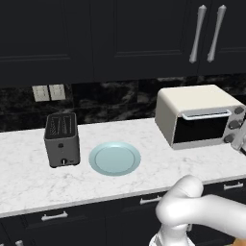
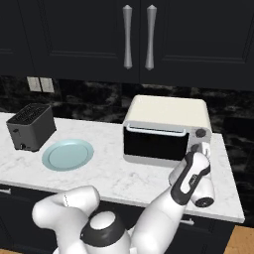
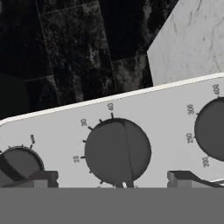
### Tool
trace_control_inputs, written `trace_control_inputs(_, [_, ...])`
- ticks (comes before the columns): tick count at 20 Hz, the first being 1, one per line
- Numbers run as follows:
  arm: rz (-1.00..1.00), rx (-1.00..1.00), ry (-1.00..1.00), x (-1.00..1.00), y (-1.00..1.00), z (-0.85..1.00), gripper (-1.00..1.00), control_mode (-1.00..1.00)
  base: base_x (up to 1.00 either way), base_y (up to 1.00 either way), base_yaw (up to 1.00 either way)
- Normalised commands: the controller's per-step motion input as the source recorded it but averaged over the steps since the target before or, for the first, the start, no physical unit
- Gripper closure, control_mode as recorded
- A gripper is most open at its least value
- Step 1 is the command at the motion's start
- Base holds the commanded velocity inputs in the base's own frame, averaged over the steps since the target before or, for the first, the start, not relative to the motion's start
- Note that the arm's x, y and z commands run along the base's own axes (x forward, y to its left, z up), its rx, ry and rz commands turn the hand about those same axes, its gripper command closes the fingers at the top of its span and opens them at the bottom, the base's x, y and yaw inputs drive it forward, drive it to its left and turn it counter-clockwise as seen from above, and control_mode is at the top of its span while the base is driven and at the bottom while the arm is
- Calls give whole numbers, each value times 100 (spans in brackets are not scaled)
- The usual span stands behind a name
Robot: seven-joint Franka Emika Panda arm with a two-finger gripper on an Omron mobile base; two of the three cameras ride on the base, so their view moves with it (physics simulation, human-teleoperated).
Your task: Pick up the kebab skewer and baguette bread, and place them inside the toaster oven. Close the toaster oven door and start by setting the timer.
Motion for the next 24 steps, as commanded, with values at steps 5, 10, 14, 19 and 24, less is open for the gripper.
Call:
trace_control_inputs(5, [-5, -2, 0, 35, 0, -20, -100, -100, 0, 0, 0])
trace_control_inputs(10, [-5, 0, 0, 14, 0, -9, -100, -100, 0, 0, 0])
trace_control_inputs(14, [-5, 0, 0, 10, 0, -2, -100, -100, 0, 0, 0])
trace_control_inputs(19, [-6, 0, 0, 0, -8, 0, -100, -100, 0, 0, 0])
trace_control_inputs(24, [-4, 0, 0, -10, -22, 5, -100, -100, 0, 0, 0])
